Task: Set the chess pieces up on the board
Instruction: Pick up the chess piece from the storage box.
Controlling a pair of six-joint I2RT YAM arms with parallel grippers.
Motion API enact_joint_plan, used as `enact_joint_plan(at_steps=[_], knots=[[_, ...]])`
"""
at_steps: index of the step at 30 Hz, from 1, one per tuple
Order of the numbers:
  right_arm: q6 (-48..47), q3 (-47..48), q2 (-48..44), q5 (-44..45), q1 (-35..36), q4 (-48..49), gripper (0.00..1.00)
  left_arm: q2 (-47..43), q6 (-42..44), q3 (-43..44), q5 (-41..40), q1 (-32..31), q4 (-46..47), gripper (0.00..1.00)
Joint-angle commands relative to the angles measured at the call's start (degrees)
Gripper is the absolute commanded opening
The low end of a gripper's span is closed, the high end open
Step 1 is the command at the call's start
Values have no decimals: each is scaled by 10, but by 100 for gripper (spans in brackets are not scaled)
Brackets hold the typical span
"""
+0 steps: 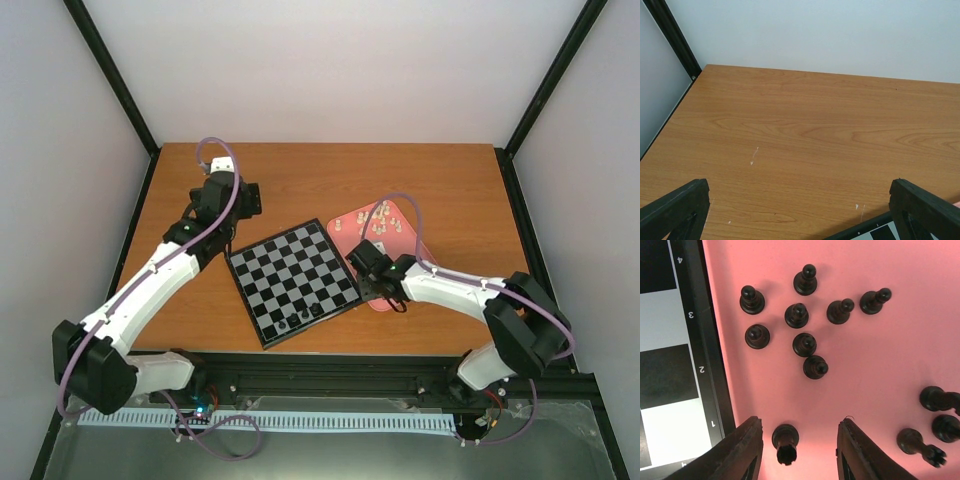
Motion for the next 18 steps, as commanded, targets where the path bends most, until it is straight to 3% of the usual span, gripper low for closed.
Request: enact_joint_plan(at_steps=[1, 18], knots=[[-6, -8, 17, -20, -9, 35, 41, 8, -1, 16, -8, -5, 9, 100], [-11, -29, 34, -37, -29, 60, 24, 18, 0, 18, -10, -5, 10, 100]])
